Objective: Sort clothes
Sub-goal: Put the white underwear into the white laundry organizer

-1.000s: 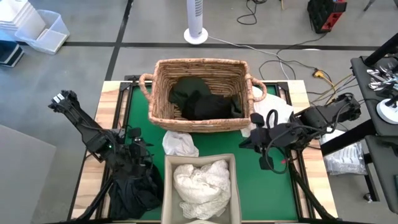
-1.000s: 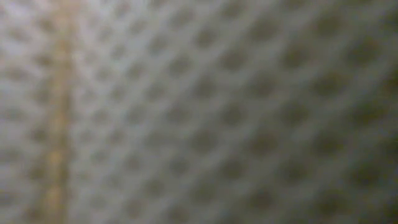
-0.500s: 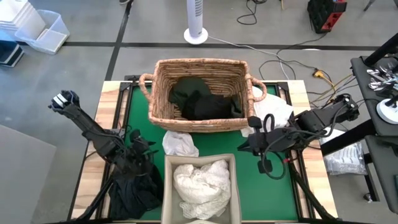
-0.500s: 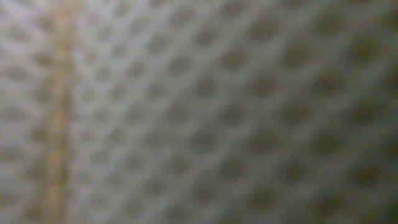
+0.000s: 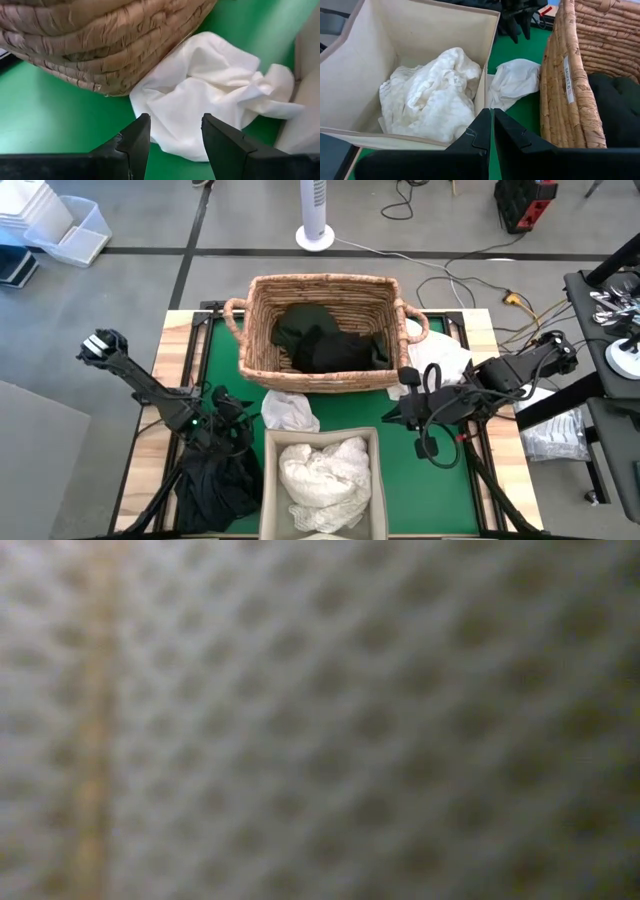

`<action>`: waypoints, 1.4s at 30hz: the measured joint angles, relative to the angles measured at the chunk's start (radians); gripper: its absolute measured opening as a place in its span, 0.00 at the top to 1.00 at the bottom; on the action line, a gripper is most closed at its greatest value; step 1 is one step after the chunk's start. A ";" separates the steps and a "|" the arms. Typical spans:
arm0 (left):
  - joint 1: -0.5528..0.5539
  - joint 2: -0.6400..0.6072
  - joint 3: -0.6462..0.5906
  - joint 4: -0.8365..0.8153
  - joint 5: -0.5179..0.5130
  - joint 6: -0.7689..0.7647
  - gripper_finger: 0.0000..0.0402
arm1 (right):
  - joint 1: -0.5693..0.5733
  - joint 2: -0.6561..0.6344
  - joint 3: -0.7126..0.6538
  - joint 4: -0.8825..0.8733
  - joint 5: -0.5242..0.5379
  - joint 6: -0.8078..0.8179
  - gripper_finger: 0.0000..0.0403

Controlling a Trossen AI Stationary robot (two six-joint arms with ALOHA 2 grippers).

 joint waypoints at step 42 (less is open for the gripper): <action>0.287 0.275 -0.008 0.186 0.204 -0.229 0.42 | 0.000 0.000 0.000 0.003 -0.001 -0.014 0.97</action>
